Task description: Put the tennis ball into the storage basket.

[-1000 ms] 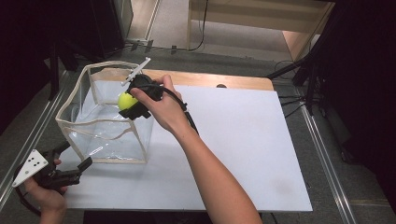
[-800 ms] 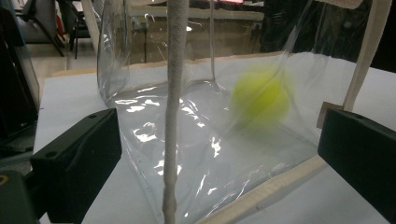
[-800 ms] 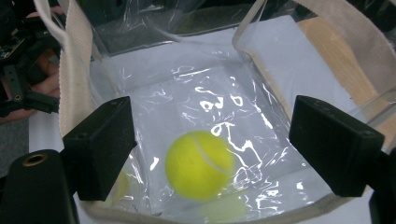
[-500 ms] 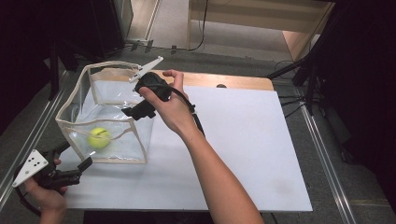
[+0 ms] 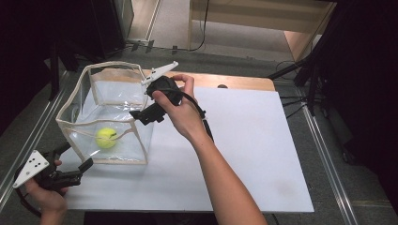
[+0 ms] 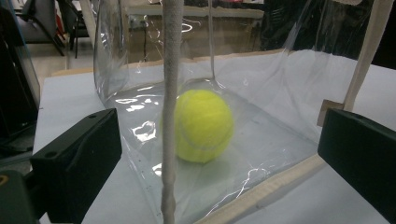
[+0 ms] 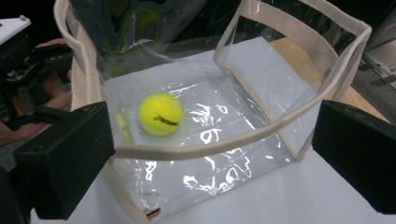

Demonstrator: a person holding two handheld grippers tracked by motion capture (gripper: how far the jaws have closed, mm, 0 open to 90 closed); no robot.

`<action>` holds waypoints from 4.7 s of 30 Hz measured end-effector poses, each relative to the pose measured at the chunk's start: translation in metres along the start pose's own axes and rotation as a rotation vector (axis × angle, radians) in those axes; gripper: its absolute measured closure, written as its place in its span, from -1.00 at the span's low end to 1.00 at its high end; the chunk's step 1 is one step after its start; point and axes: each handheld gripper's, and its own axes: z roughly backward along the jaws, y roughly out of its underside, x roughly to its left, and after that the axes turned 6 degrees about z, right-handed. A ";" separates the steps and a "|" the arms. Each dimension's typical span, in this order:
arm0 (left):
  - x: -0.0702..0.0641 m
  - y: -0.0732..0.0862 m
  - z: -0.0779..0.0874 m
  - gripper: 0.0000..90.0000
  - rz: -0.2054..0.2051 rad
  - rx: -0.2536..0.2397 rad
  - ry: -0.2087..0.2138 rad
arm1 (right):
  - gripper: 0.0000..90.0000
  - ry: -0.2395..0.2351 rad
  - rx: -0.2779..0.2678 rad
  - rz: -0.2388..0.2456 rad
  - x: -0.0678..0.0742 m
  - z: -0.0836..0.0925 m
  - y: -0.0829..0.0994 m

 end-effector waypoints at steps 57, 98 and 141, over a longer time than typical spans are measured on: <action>-0.002 0.001 0.001 -1.00 -0.007 0.008 0.003 | -1.00 -0.008 -0.041 -0.093 0.018 0.004 0.118; -0.004 0.001 0.000 -1.00 -0.023 0.022 -0.003 | -1.00 0.120 -0.078 -0.199 0.015 0.051 0.215; -0.005 0.002 -0.001 -1.00 -0.032 0.034 -0.001 | -1.00 0.269 -0.092 -0.335 0.009 0.108 0.301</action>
